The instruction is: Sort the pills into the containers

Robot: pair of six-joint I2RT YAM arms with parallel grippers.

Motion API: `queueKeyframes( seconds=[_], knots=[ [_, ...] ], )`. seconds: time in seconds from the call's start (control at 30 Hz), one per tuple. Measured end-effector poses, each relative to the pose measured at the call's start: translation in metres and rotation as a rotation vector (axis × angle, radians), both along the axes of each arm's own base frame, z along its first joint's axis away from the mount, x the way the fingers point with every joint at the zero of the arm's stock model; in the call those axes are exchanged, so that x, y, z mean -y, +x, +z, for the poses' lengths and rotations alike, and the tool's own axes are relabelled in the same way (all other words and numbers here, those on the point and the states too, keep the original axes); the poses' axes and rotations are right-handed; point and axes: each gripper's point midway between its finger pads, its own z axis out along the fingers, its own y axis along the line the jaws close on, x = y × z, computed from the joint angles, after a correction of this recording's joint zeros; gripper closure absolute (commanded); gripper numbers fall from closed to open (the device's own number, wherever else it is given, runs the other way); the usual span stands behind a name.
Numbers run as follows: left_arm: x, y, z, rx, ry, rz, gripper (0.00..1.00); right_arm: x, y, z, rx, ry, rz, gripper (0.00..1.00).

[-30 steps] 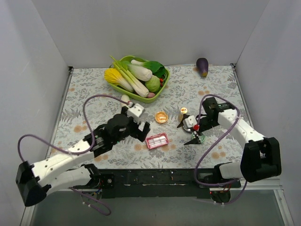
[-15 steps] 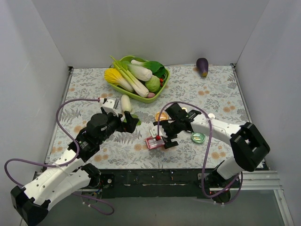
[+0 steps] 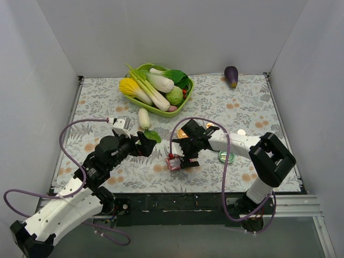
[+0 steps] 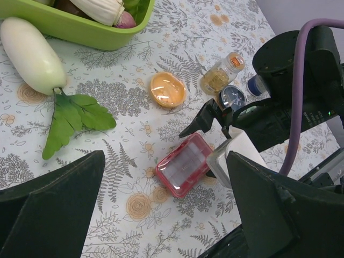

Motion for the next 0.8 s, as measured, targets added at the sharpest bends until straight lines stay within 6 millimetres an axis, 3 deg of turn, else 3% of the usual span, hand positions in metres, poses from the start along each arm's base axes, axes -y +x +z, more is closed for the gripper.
queueKeyframes(
  seconds=[0.17, 0.3, 0.4, 0.57, 0.63, 0.8],
  knots=[
    [-0.002, -0.006, -0.005, -0.011, -0.023, 0.0, 0.02, 0.002, 0.001, -0.005, -0.009, -0.019, -0.019, 0.2],
    [-0.003, -0.009, -0.01, -0.024, -0.038, 0.0, 0.02, 0.003, 0.0, -0.01, -0.022, -0.032, -0.026, 0.23],
    [-0.002, -0.011, -0.01, -0.029, -0.052, -0.005, 0.02, 0.003, 0.0, -0.011, -0.025, -0.033, -0.028, 0.35],
    [0.003, -0.015, -0.011, -0.037, -0.066, -0.039, 0.02, 0.003, -0.003, -0.009, -0.052, -0.035, -0.05, 0.64],
    [0.01, -0.02, -0.014, -0.037, -0.071, -0.085, 0.02, 0.002, -0.006, -0.004, -0.088, -0.032, -0.064, 0.7],
    [0.031, -0.032, -0.022, -0.017, -0.085, -0.236, 0.02, -0.007, -0.011, 0.026, -0.289, 0.061, -0.15, 0.74]
  ],
)
